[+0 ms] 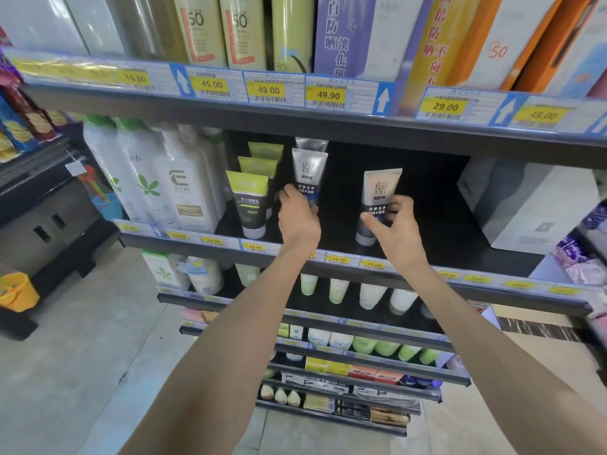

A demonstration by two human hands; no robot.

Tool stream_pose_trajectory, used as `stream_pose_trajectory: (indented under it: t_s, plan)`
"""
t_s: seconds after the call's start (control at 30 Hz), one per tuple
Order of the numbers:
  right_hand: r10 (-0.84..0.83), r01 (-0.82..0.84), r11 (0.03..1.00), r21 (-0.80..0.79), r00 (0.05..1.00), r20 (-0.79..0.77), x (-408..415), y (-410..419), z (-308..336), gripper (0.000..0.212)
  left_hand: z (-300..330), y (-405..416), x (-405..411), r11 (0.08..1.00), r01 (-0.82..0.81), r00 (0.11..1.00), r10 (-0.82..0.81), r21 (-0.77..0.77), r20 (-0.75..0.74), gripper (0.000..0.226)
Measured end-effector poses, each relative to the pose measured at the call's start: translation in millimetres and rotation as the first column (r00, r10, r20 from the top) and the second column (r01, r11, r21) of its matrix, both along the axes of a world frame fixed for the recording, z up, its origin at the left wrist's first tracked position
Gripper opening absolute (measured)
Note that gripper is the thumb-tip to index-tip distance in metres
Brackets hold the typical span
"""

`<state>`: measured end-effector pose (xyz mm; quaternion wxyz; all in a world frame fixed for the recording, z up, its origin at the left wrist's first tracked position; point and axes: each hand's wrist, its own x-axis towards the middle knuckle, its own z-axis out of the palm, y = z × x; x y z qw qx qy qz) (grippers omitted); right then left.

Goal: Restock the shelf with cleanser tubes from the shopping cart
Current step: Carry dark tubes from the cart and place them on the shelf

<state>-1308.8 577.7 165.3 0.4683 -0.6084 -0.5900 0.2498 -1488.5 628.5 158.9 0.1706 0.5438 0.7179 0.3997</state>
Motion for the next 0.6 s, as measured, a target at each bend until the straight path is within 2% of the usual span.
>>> stream_pose_trajectory:
  t_s: [0.13,0.27,0.4,0.5,0.6]
  plan:
    - [-0.007,0.007,1.0,-0.01,1.0,0.003,0.6,-1.7,-0.9,0.064,-0.8,2.6,-1.2,1.0,-0.01,1.0,0.01,-0.003,0.006,0.058]
    - [0.011,-0.011,1.0,-0.02,1.0,0.021,1.5,-3.1,-1.0,0.065,-3.8,-0.5,-4.8,0.999,0.028,0.999,-0.027,-0.034,0.04,0.078]
    - [0.053,-0.051,0.997,-0.049,0.998,0.044,3.3,-2.7,0.4,0.067,1.3,-15.3,-8.8,0.999,0.051,0.998,-0.051,0.002,-0.024,0.087]
    - [0.092,-0.088,0.993,-0.076,0.995,0.044,2.9,-3.3,3.9,0.065,-4.2,-37.7,-14.3,0.995,0.071,0.99,-0.061,0.074,-0.124,0.079]
    - [0.119,-0.113,0.99,-0.08,0.99,0.073,-2.9,-3.0,6.4,0.062,-16.1,-62.3,-25.0,0.97,0.168,0.951,-0.112,0.175,-0.288,0.051]
